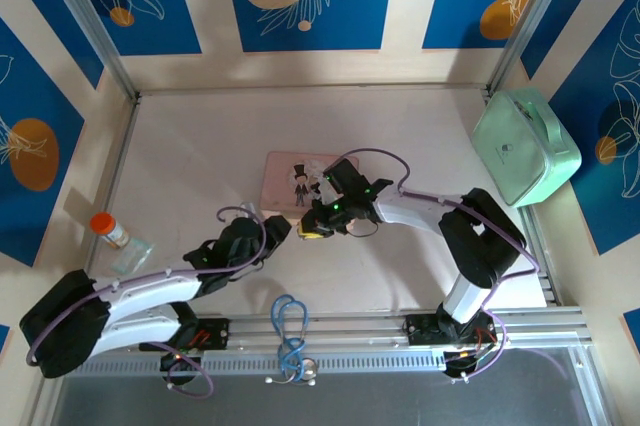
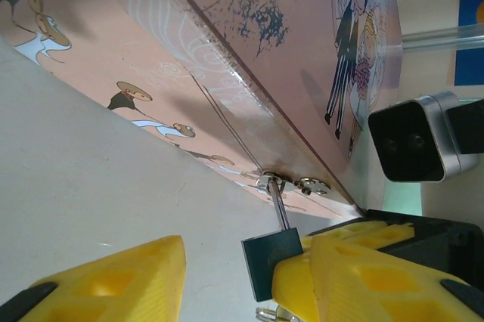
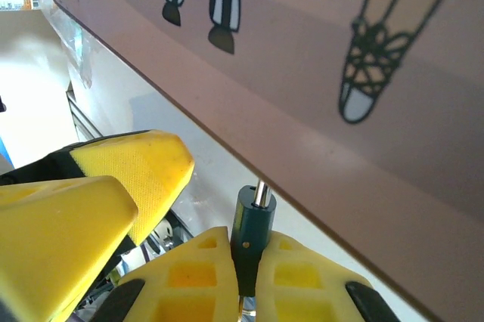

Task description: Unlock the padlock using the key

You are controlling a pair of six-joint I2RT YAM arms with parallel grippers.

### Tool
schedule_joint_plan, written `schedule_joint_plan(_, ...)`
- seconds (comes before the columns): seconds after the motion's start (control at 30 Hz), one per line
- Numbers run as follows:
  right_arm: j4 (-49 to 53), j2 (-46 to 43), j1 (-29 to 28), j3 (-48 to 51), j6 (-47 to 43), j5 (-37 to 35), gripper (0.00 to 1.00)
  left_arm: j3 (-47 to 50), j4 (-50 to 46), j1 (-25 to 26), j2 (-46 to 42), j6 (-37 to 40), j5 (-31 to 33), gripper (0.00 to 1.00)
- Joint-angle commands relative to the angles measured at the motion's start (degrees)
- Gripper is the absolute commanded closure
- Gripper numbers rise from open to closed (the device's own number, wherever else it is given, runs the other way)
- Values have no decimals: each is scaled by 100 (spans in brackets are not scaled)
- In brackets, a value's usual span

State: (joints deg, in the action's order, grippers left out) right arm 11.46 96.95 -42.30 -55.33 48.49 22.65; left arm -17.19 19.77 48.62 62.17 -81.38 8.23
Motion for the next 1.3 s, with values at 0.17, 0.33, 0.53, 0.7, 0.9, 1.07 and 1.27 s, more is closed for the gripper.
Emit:
schedule_joint_plan(0.17,1913,617,-405,0,414,-690,100,-130,-114,38,-173,154,174,53)
schedule_joint_plan(0.33,2236,350,-893,-228,918,-1747,100,-103,-245,36,-293,226,197,53)
schedule_joint_plan(0.53,1535,59,-1529,-92,1803,-3040,98,-149,-446,37,-390,429,257,53)
schedule_joint_plan(0.7,1133,-50,-1589,62,1957,-3525,94,-215,-910,27,-656,563,302,53)
schedule_joint_plan(0.9,1039,-35,-1432,146,1760,-3277,79,-110,-1141,27,-989,581,381,53)
schedule_joint_plan(1.07,1036,-209,-1434,129,1476,-3501,62,-133,-1133,25,-988,580,333,53)
schedule_joint_plan(1.27,690,-561,-1948,402,1844,-4612,37,-260,-1343,27,-1134,675,370,53)
